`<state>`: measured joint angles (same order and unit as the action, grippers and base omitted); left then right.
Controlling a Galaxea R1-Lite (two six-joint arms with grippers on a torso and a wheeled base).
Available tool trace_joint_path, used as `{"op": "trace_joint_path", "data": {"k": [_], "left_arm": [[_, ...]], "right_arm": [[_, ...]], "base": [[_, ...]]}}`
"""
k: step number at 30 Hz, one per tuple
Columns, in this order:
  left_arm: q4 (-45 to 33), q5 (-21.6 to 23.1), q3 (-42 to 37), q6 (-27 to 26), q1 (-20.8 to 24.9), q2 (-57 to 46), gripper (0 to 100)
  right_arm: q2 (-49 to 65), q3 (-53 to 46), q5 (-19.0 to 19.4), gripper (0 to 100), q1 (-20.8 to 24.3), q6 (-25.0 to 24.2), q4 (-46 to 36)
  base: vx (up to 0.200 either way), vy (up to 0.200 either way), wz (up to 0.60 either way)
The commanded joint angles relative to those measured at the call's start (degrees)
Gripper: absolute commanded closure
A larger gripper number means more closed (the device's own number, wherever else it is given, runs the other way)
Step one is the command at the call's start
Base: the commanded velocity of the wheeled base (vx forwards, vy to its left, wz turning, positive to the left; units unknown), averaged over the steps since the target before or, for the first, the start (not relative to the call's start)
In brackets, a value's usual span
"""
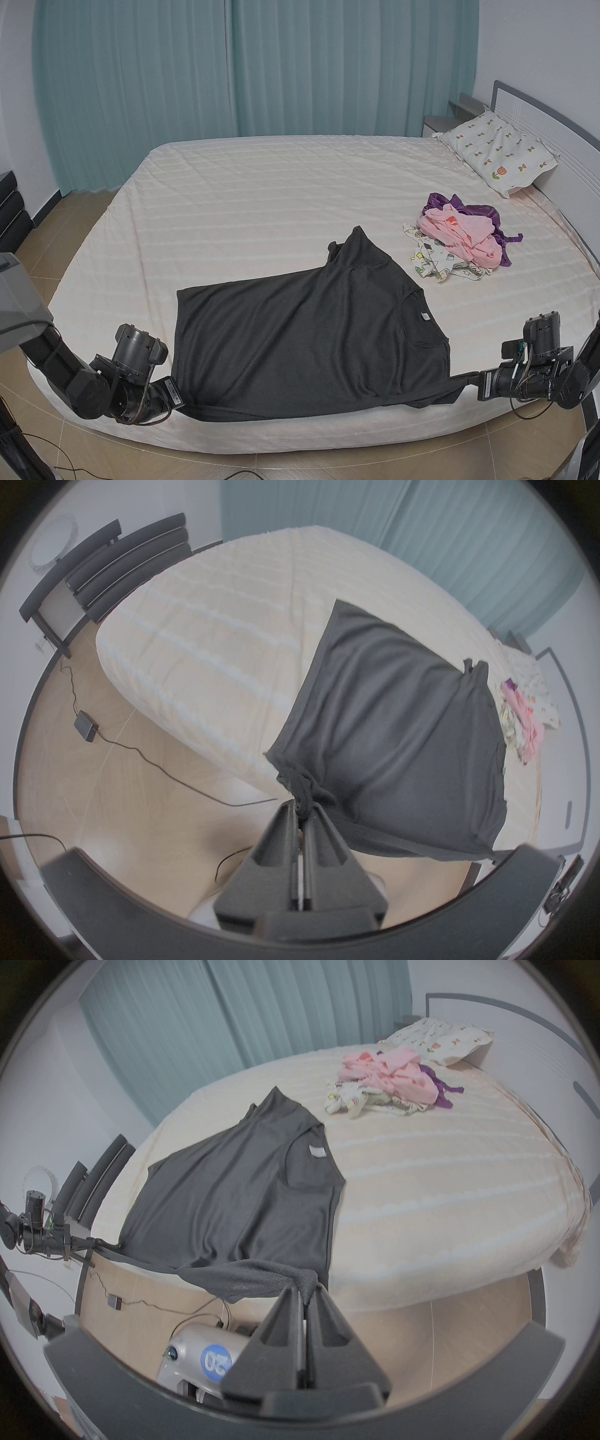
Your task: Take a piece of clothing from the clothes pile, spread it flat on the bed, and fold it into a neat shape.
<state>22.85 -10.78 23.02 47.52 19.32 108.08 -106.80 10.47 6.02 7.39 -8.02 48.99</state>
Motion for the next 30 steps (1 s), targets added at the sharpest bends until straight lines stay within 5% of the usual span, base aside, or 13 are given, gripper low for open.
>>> {"op": "trace_joint_path", "data": {"k": [1,10,30], "left_arm": [[-0.78,-0.03,3.53,0.03,-2.36,-2.35,100],[-2.02,-0.03,6.25,0.21,-2.53,-3.67,100],[-8.43,-0.03,12.58,0.29,-4.38,-2.17,100]], "right_arm": [[-0.25,4.38,0.04,100,-1.32,-0.42,-0.48],[0.45,10.89,0.04,100,-0.88,-5.69,-0.65],[-1.57,17.57,0.04,100,-0.71,-6.57,-0.39]], "base": [[0.000,0.000,0.00],[0.000,0.000,0.00],[0.000,0.000,0.00]]}}
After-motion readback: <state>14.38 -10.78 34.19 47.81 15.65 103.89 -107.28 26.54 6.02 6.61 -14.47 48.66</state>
